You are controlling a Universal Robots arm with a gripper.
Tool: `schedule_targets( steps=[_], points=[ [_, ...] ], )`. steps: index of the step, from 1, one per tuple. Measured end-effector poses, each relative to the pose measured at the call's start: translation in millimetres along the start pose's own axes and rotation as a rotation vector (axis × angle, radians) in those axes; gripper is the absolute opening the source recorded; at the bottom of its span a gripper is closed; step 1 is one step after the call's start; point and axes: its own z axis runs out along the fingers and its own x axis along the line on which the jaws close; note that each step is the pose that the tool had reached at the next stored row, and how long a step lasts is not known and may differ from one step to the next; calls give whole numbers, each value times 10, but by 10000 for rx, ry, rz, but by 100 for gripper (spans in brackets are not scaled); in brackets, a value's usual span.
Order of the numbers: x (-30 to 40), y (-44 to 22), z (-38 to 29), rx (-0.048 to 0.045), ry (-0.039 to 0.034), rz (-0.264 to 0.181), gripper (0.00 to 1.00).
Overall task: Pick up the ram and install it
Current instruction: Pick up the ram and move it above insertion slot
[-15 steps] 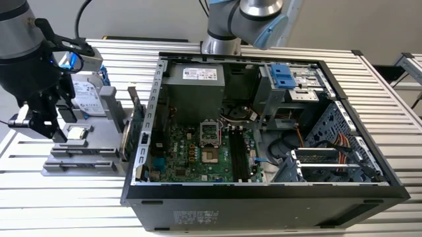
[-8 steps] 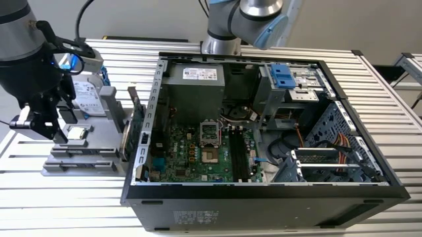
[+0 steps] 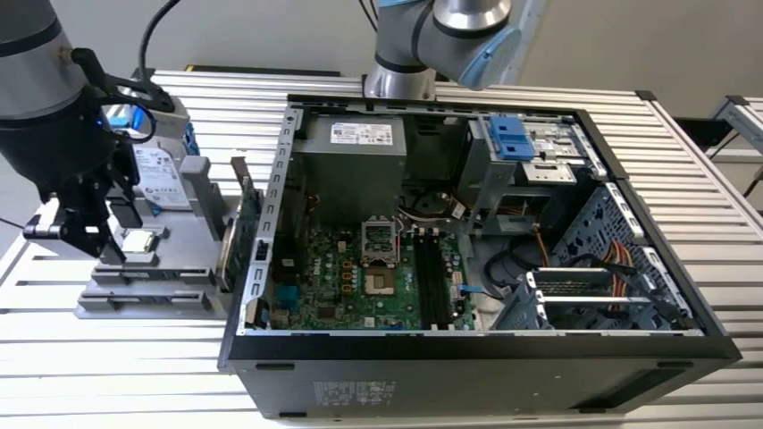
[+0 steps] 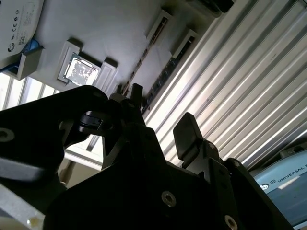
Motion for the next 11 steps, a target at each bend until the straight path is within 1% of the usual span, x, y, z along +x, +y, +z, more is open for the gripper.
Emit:
schedule_targets(
  steps=[8, 10, 11],
  points=[
    [-1, -2, 62, -3, 0, 0, 100],
    [-2, -2, 70, -24, 6, 1, 100],
    [-2, -3, 90, -46, 7, 0, 100]
  ],
)
